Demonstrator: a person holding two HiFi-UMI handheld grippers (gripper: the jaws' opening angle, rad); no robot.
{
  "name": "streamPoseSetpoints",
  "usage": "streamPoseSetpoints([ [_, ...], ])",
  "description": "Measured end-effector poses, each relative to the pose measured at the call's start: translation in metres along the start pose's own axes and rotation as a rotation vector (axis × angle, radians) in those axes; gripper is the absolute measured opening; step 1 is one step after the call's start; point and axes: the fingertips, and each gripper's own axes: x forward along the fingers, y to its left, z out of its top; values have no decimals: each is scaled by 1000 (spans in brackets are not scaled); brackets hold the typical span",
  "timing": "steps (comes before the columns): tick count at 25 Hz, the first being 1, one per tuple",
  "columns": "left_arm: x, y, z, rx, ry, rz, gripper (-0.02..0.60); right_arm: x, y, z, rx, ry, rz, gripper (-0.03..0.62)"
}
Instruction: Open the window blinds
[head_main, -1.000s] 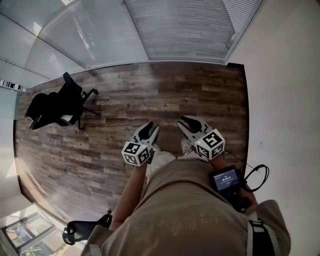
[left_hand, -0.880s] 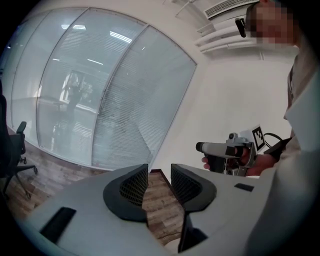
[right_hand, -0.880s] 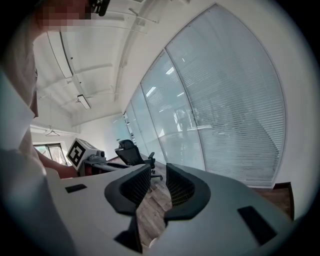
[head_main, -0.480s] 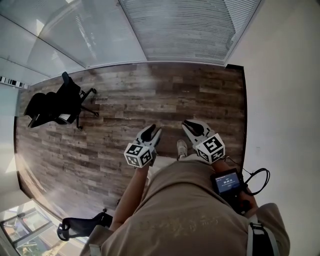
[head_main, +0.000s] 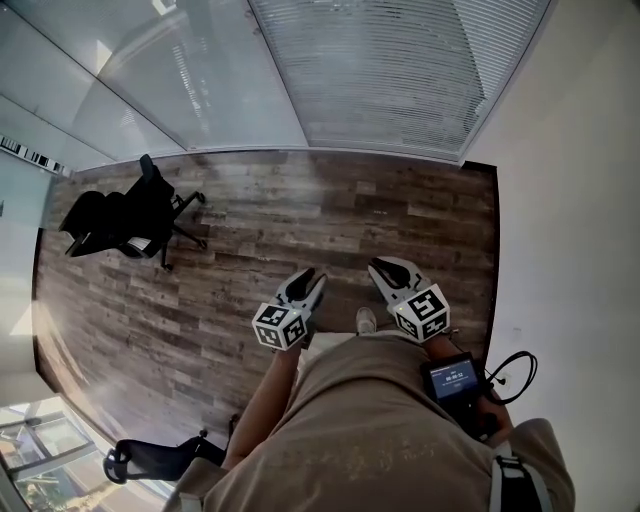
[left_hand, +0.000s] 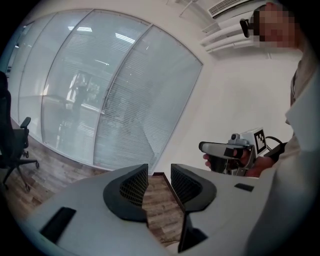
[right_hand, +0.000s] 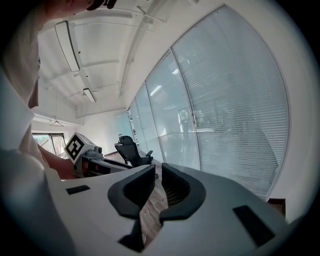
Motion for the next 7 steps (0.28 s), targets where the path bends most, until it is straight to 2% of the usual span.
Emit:
streamPoseSetpoints([
  [7, -20, 32, 31, -4, -62, 74, 137, 5, -8, 10, 8, -8, -26, 40],
])
